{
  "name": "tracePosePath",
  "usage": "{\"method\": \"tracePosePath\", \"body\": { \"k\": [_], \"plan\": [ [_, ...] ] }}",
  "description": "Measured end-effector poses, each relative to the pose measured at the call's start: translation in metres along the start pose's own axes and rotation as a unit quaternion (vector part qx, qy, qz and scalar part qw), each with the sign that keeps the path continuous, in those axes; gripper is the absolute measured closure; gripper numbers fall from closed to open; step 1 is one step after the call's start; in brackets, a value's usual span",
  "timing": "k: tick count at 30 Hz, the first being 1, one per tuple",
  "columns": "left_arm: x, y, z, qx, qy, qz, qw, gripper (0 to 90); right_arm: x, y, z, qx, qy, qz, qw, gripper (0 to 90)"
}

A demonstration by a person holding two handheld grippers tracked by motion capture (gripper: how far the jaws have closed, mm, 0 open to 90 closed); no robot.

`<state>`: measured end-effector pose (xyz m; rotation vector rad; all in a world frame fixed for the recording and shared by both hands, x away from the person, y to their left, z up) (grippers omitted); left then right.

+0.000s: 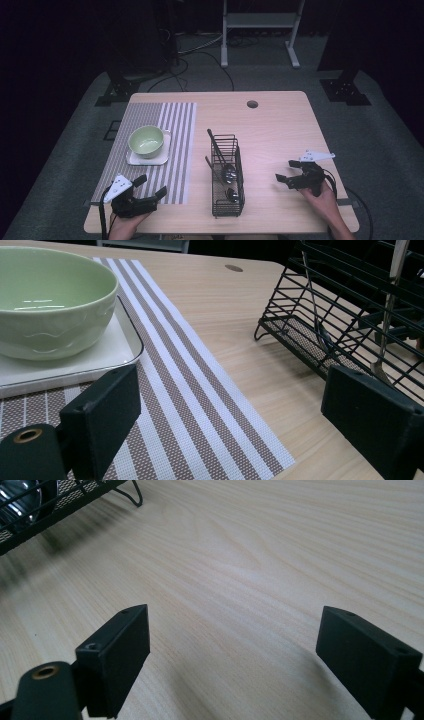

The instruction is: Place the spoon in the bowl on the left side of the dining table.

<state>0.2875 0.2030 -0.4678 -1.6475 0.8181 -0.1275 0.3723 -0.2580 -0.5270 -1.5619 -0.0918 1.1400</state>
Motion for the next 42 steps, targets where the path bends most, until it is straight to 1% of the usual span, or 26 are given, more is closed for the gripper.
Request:
{"method": "tracePosePath", "body": {
  "k": [6,9,15,23,26,32,37,38,41,42],
  "plan": [
    [0.001,-0.001,-0.003,0.005,0.002,0.001,1.0000,8.2,0.000,0.000,-0.001,0.001,0.000,-0.002,1.0000,13.0],
    [0.001,-0.001,-0.004,0.000,0.004,-0.001,1.0000,8.2,0.000,0.000,-0.001,-0.001,0.000,-0.001,1.0000,13.0],
    [-0.001,-0.003,-0.006,0.000,0.008,-0.006,0.9999,8.2,0.000,0.000,0.000,0.000,0.003,0.000,1.0000,13.0],
    [0.002,-0.007,-0.015,0.000,0.017,-0.010,0.9998,8.2,0.000,0.000,0.000,0.001,0.005,0.002,1.0000,13.0],
    [0.004,-0.008,-0.020,0.002,0.025,-0.005,0.9997,8.2,0.000,0.000,0.000,0.000,0.006,0.003,1.0000,13.0],
    [0.004,-0.011,-0.024,0.000,0.036,-0.001,0.9994,8.2,0.000,0.000,-0.001,0.002,0.005,0.001,1.0000,13.0],
    [0.003,-0.015,-0.027,0.002,0.043,0.001,0.9991,8.2,0.000,0.000,0.000,0.001,0.006,0.002,1.0000,13.0],
    [0.003,-0.018,-0.030,0.001,0.049,-0.001,0.9988,8.2,0.000,0.000,-0.001,0.001,0.007,0.003,1.0000,13.0],
    [0.004,-0.020,-0.033,0.004,0.054,0.000,0.9985,8.2,0.000,0.000,-0.001,0.002,0.007,0.002,1.0000,13.0],
    [0.005,-0.022,-0.038,0.007,0.064,0.001,0.9980,8.2,0.000,0.000,-0.001,0.001,0.007,0.003,1.0000,13.0]
  ]
}}
Point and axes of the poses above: each handheld gripper's, and its own axes: x roughly forward along the jaws, y roughly out of its underside, z roughly to its left, the point moved 7 cm from there along x, roughly forward along the jaws, and after that the axes turned 3 degrees about -x, right-handed, at the moved point
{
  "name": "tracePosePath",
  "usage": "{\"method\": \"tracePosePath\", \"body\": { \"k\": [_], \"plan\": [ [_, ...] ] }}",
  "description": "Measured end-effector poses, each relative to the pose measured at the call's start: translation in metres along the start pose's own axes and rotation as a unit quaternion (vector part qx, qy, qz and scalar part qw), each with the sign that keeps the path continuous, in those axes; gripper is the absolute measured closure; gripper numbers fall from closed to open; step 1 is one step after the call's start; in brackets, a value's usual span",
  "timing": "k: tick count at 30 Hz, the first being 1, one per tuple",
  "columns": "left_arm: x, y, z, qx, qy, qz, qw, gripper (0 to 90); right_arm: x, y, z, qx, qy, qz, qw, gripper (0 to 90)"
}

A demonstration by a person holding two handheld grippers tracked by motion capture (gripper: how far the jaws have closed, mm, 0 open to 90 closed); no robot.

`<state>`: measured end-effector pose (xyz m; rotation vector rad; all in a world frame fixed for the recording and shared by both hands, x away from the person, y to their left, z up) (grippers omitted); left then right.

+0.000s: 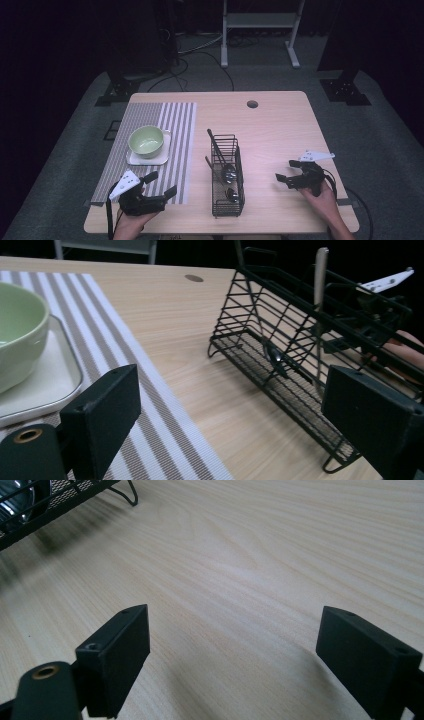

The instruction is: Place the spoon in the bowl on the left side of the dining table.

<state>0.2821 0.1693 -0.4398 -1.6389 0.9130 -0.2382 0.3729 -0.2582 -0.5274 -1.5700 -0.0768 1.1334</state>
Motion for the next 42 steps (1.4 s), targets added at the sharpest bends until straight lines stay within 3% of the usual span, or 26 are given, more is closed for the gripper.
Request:
{"method": "tracePosePath", "body": {
  "k": [3,10,23,42],
  "plan": [
    [0.002,-0.003,-0.005,-0.013,0.018,-0.001,0.9998,8.2,0.000,0.000,0.000,-0.002,0.001,0.000,1.0000,13.0],
    [0.008,-0.012,-0.018,0.009,0.029,0.002,0.9995,8.2,0.000,0.000,0.001,-0.004,0.001,0.001,1.0000,13.0],
    [0.020,-0.014,-0.027,0.013,0.046,0.013,0.9988,8.3,0.000,0.000,0.001,-0.008,-0.001,0.001,1.0000,13.0],
    [0.039,-0.030,-0.051,0.029,0.074,0.020,0.9966,8.2,0.000,0.000,0.002,-0.010,-0.005,0.002,0.9999,13.0]
  ]
}}
Point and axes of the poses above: each handheld gripper's, and its own axes: x roughly forward along the jaws, y roughly out of its underside, z roughly to its left, the point moved 7 cm from there along x, roughly forward along the jaws, and after that the axes turned 3 degrees about -x, right-handed, at the moved point
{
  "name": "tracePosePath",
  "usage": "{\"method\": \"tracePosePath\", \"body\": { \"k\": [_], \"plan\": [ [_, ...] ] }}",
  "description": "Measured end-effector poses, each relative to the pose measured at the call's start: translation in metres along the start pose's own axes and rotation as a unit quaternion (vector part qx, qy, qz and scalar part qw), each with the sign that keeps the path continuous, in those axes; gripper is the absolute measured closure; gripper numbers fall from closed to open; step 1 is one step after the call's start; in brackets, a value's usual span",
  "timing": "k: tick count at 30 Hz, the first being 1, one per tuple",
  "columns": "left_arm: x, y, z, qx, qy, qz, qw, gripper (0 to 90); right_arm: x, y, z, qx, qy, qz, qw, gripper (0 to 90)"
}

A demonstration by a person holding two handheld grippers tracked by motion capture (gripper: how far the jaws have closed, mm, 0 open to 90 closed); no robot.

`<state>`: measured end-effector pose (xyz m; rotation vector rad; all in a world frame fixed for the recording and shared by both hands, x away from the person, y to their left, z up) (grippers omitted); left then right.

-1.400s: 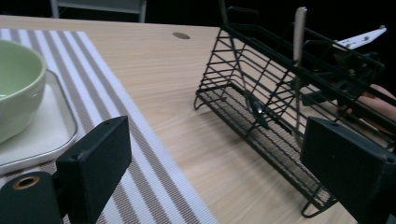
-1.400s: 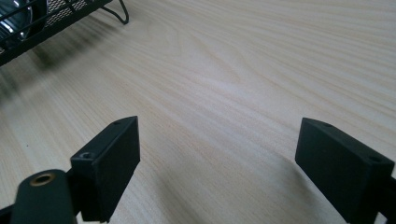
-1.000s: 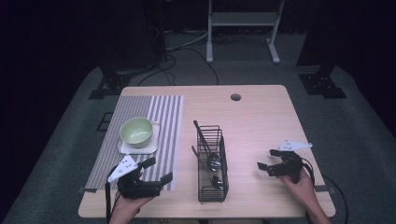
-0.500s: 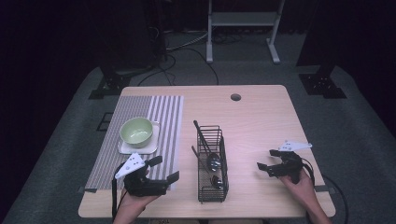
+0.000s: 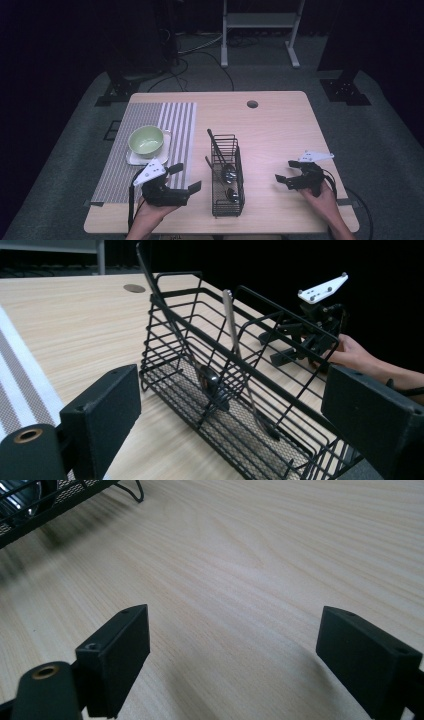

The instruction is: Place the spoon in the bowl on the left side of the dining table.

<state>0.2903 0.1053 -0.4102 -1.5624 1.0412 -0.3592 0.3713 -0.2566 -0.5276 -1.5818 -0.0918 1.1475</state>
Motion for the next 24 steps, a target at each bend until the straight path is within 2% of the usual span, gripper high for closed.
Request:
{"method": "tracePosePath", "body": {
  "k": [14,24],
  "plan": [
    [0.012,-0.009,-0.007,0.002,0.013,0.005,0.9999,9.3,0.000,0.000,0.000,-0.002,-0.002,0.001,1.0000,13.0],
    [0.020,-0.012,-0.008,0.003,0.015,0.014,0.9998,9.8,0.000,0.000,0.001,-0.002,-0.003,0.001,1.0000,13.0]
  ]
}}
Point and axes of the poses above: each handheld gripper's, and its own axes: x roughly forward along the jaws, y roughly out of its underside, z roughly to its left, the point moved 7 cm from there along x, roughly forward along the jaws, and after that the axes turned 3 degrees about -x, right-handed, at the moved point
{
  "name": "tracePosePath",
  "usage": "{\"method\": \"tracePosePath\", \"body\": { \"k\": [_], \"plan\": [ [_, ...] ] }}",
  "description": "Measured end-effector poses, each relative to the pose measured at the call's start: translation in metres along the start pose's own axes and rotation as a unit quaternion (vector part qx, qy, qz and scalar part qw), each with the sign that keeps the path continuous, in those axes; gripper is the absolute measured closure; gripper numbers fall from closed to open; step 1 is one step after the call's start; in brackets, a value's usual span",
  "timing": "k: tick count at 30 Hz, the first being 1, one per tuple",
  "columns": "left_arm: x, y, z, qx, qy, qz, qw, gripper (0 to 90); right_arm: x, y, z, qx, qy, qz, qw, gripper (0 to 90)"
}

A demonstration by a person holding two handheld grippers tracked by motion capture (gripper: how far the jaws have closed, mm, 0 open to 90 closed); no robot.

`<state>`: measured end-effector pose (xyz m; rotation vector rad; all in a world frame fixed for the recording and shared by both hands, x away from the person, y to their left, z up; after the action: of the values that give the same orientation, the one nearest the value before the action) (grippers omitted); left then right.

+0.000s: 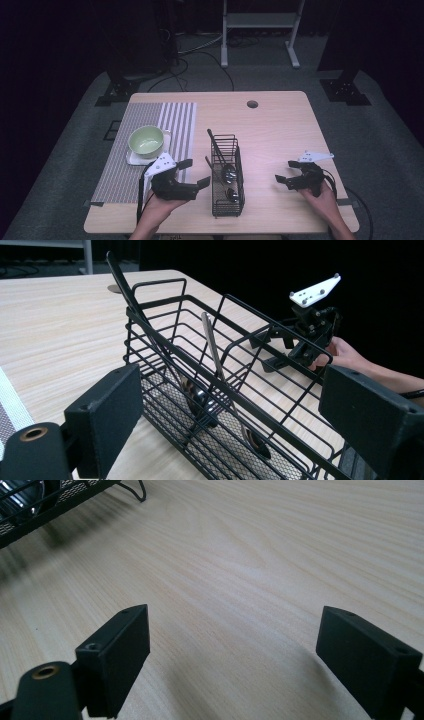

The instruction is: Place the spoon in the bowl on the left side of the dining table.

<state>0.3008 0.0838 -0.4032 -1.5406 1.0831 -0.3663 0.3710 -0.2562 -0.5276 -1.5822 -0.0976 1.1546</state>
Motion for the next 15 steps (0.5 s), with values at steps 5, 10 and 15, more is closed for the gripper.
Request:
{"method": "tracePosePath", "body": {
  "k": [5,10,15],
  "plan": [
    [0.004,-0.002,-0.001,-0.001,0.002,0.001,1.0000,9.9,0.000,0.000,0.000,-0.001,0.000,0.000,1.0000,13.0],
    [0.009,-0.004,-0.003,0.002,0.006,0.003,1.0000,13.6,0.000,0.000,0.000,0.000,-0.001,0.000,1.0000,13.0],
    [0.011,-0.006,-0.003,0.003,0.006,0.002,1.0000,14.3,0.000,0.000,0.000,0.000,-0.001,0.000,1.0000,13.0]
  ]
}}
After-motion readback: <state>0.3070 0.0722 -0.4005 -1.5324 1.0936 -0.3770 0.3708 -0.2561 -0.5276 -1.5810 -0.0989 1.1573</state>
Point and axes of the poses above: each handheld gripper's, and its own axes: x roughly forward along the jaws, y roughly out of its underside, z roughly to its left, the point moved 7 cm from there along x, roughly forward along the jaws, and after that the axes turned 3 degrees about -x, right-handed, at the moved point
